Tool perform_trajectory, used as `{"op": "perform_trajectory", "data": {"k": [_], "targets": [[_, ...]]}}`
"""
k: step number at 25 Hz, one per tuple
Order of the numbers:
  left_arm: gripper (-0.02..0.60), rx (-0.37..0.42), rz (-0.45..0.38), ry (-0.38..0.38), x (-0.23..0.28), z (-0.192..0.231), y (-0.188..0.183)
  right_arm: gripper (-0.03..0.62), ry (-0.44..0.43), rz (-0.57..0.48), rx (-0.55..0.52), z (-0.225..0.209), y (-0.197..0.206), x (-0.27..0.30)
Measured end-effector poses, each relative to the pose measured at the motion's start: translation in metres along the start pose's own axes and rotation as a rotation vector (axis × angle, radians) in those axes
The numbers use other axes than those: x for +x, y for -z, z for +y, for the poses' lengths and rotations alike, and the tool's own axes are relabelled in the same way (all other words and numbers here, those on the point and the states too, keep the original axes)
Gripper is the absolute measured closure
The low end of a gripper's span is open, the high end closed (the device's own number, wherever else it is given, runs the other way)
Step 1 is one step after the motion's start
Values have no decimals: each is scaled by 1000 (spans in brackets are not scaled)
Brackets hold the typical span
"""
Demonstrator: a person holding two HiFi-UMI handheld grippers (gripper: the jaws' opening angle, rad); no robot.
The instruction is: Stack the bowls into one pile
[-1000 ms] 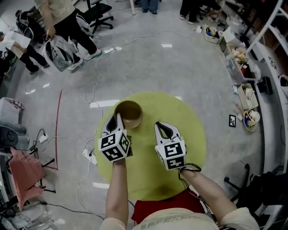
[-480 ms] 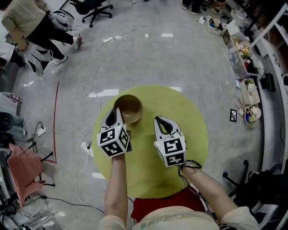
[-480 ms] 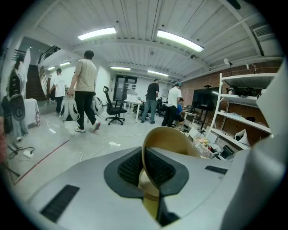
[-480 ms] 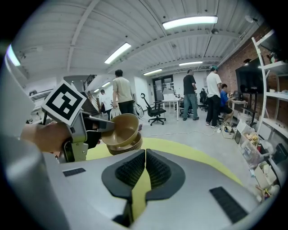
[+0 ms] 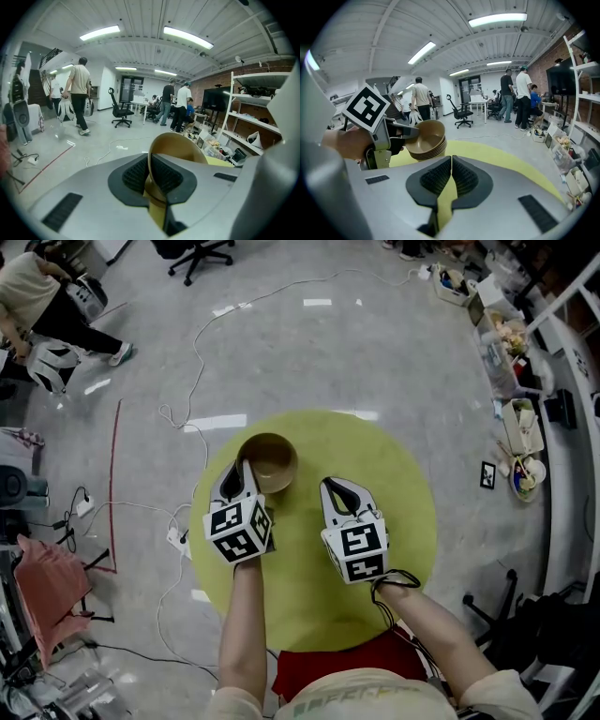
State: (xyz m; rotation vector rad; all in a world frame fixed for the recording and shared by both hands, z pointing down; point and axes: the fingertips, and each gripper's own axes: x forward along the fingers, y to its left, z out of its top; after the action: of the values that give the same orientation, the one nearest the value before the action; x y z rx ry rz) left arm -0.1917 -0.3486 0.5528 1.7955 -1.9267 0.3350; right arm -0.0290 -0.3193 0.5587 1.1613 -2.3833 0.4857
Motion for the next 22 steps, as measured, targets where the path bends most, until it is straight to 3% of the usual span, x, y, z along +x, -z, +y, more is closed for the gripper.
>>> {"op": "perform_trajectory", "data": {"k": [12,17,22], "targets": [[547,11,8,-21,6,11,5,557,-12,20,-4,6,4,11],[520,16,17,-20,6,10,5,557,-14,18,-5,8,4,9],[515,30,-12,-19,-6,9,-5,557,-11,9,-15,11,-1,0]]}}
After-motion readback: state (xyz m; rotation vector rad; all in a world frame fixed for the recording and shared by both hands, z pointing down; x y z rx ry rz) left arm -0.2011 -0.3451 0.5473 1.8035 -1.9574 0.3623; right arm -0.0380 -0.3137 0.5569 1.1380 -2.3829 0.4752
